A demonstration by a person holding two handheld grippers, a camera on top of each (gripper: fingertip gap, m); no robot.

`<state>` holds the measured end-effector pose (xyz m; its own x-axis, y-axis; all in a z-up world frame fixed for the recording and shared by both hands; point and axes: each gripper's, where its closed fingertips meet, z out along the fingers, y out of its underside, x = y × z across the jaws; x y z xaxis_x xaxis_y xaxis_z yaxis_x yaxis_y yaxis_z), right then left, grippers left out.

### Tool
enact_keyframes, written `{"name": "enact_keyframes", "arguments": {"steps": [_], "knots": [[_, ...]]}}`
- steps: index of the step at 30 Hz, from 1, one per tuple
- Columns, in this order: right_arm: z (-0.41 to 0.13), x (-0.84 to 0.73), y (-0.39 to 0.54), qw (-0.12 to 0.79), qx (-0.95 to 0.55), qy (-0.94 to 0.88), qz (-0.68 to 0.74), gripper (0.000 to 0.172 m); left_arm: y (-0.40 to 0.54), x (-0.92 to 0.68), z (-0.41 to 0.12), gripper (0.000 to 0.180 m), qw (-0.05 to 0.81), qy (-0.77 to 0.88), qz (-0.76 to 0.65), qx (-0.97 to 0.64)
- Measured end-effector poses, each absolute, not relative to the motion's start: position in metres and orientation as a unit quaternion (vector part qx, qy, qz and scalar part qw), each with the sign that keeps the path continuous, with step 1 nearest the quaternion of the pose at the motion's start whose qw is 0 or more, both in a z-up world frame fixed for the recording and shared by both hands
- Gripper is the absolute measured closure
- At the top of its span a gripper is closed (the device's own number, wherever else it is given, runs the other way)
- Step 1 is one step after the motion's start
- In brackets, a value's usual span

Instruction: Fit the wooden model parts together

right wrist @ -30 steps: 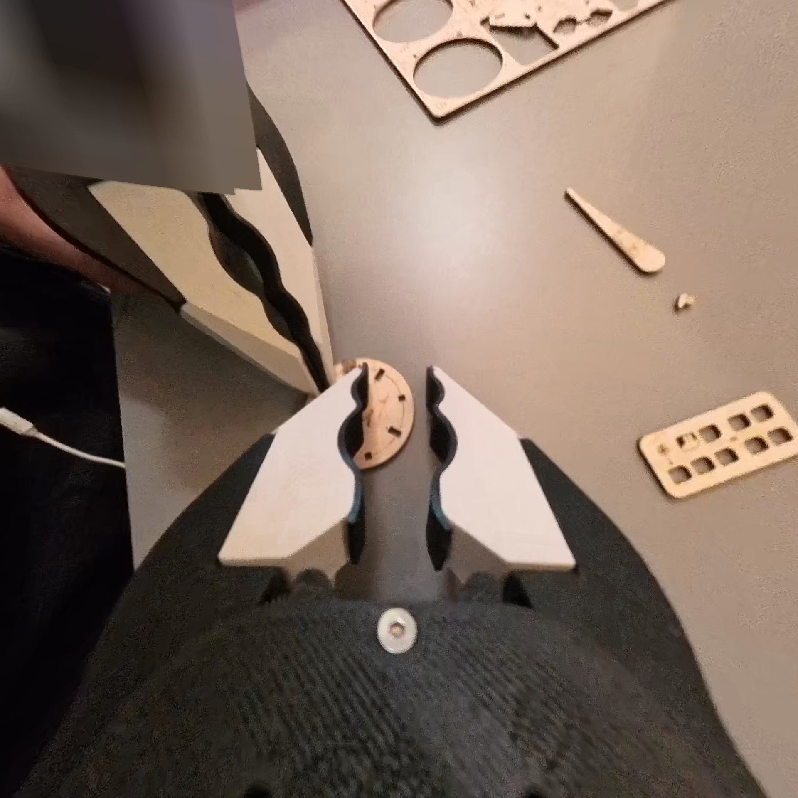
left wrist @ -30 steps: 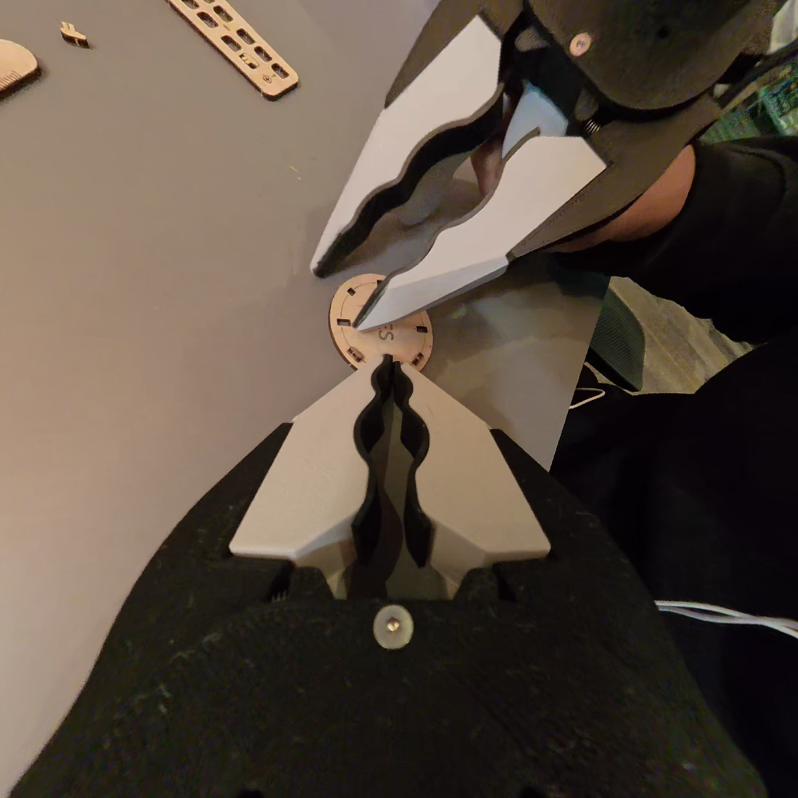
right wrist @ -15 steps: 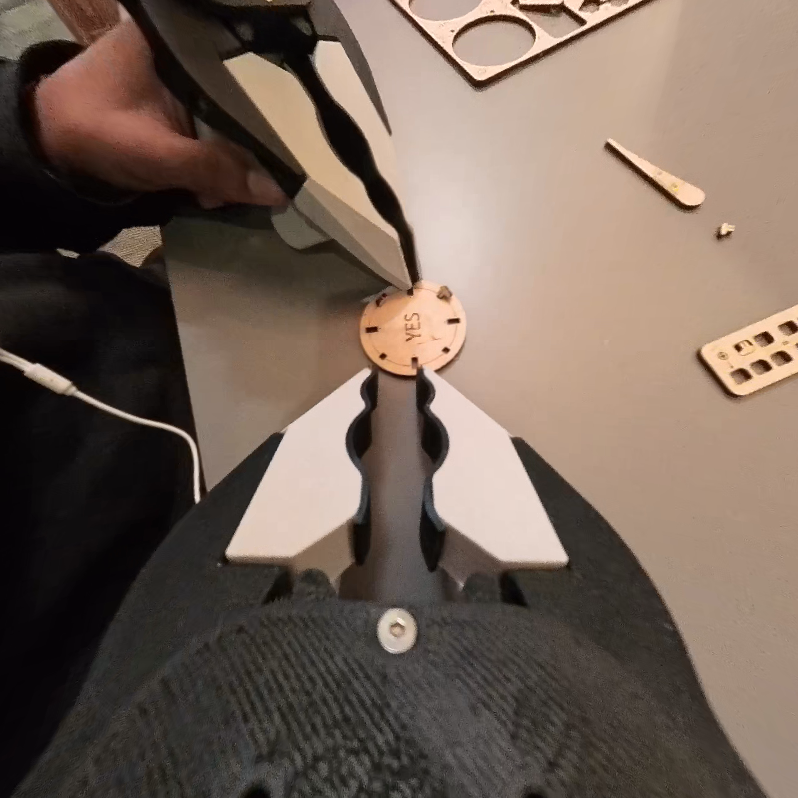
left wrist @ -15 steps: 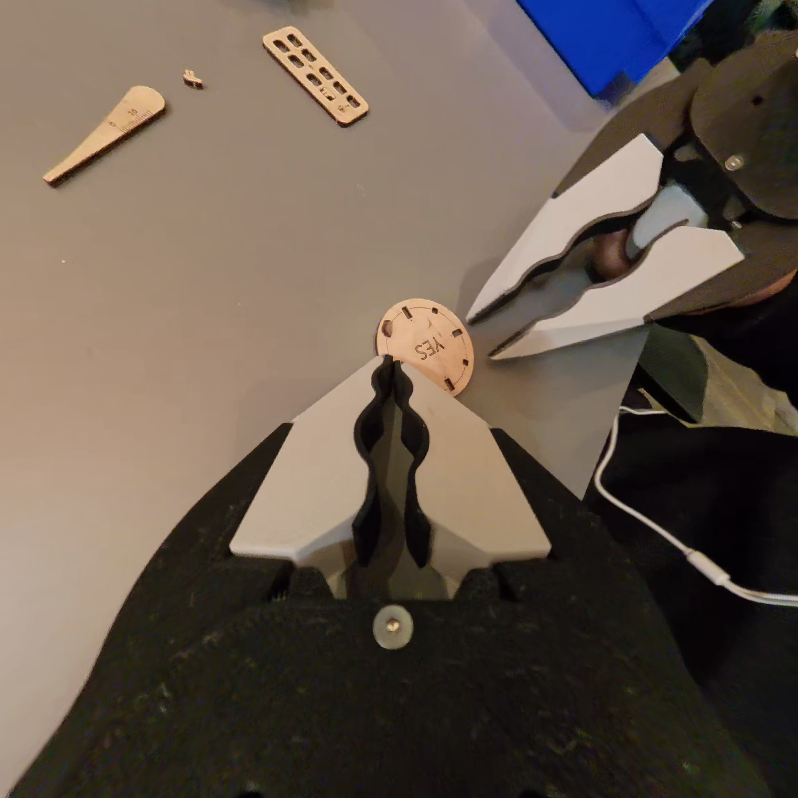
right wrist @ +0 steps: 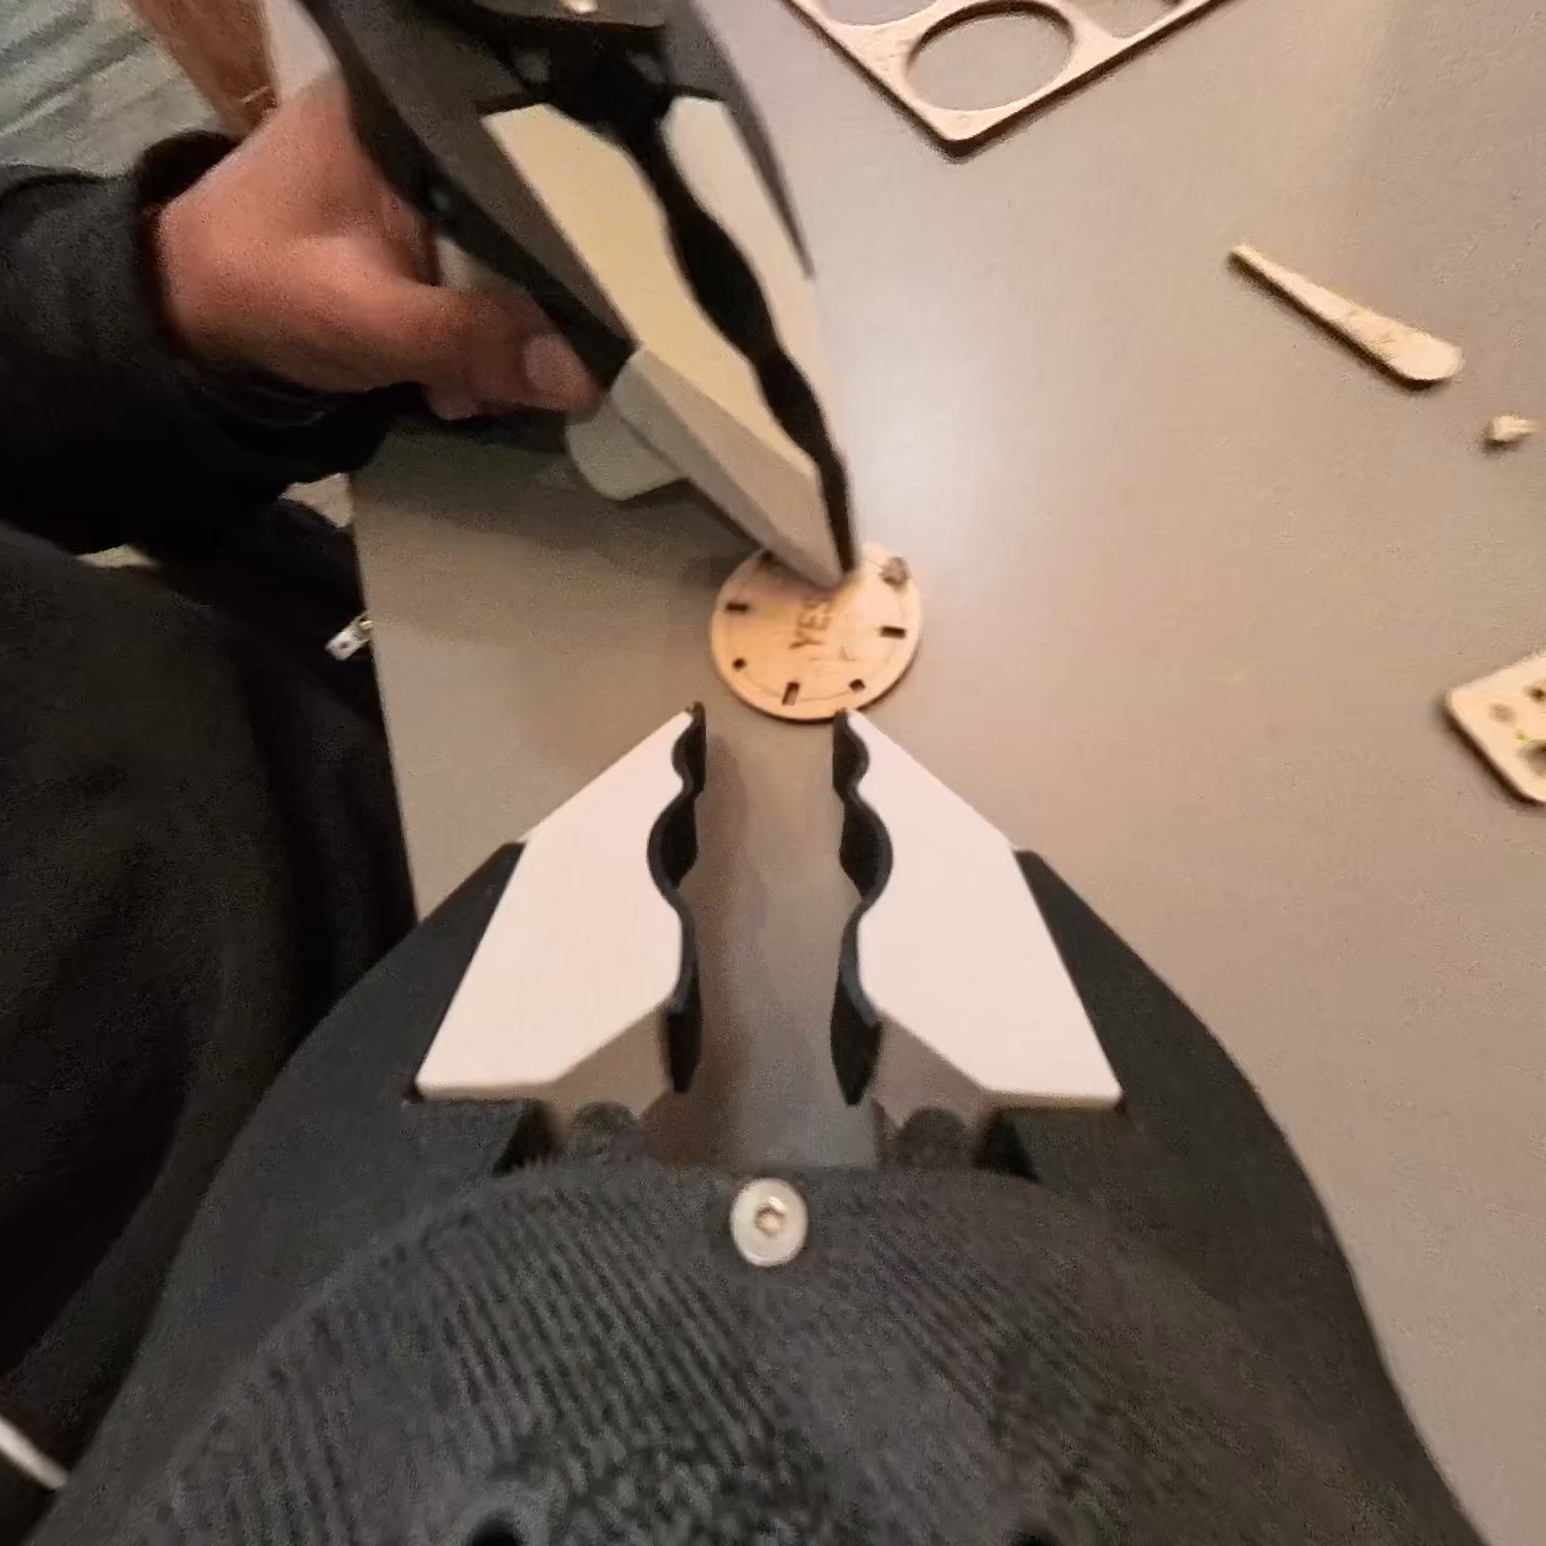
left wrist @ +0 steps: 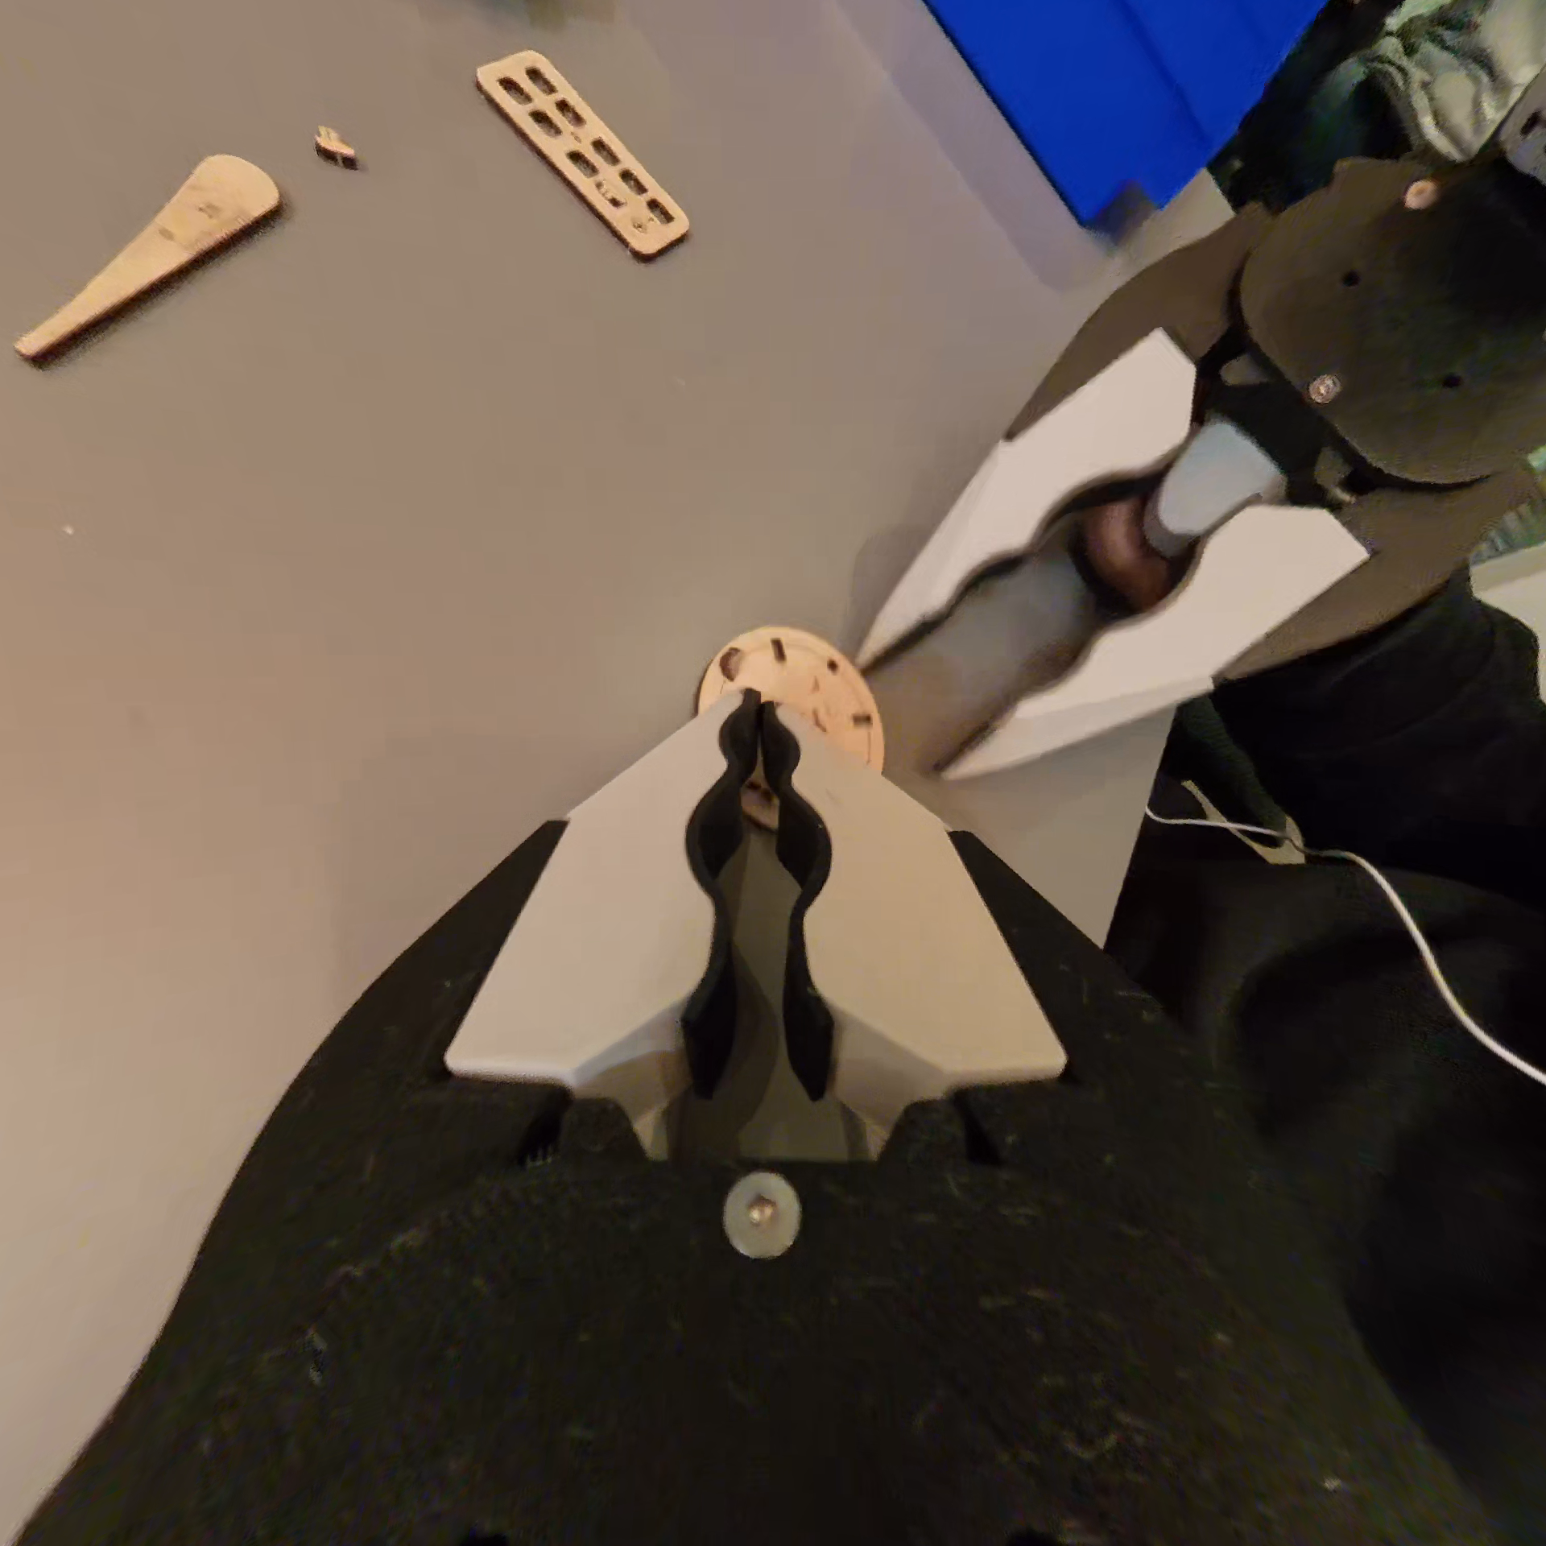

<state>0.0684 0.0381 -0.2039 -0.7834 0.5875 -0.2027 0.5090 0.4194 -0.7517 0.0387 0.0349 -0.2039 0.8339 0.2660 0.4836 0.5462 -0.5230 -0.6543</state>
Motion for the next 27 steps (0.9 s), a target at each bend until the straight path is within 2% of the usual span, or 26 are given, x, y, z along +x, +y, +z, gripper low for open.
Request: {"name": "enact_keyframes", "arguments": {"steps": [5,9,15,18,27], "knots": [[-0.203,0.085,0.02,0.028,-0.275,-0.859,0.431,0.14,0.03,0.027,-0.179,0.18,0.502,-0.243,-0.131,-0.82],[-0.201,0.076,0.026,0.052,-0.299,-0.848,0.434,0.141,0.021,0.023,-0.164,0.18,0.546,-0.232,-0.111,-0.798],[-0.178,0.049,0.041,0.078,-0.322,-0.806,0.49,0.137,0.029,0.04,-0.174,0.18,0.506,-0.166,-0.053,-0.845],[-0.18,0.035,0.047,0.068,-0.318,-0.82,0.471,0.137,0.031,0.043,-0.181,0.18,0.482,-0.149,-0.023,-0.863],[-0.201,0.023,0.036,0.004,-0.234,-0.9,0.367,0.159,0.032,0.04,-0.2,0.18,0.429,-0.165,-0.025,-0.888]]}}
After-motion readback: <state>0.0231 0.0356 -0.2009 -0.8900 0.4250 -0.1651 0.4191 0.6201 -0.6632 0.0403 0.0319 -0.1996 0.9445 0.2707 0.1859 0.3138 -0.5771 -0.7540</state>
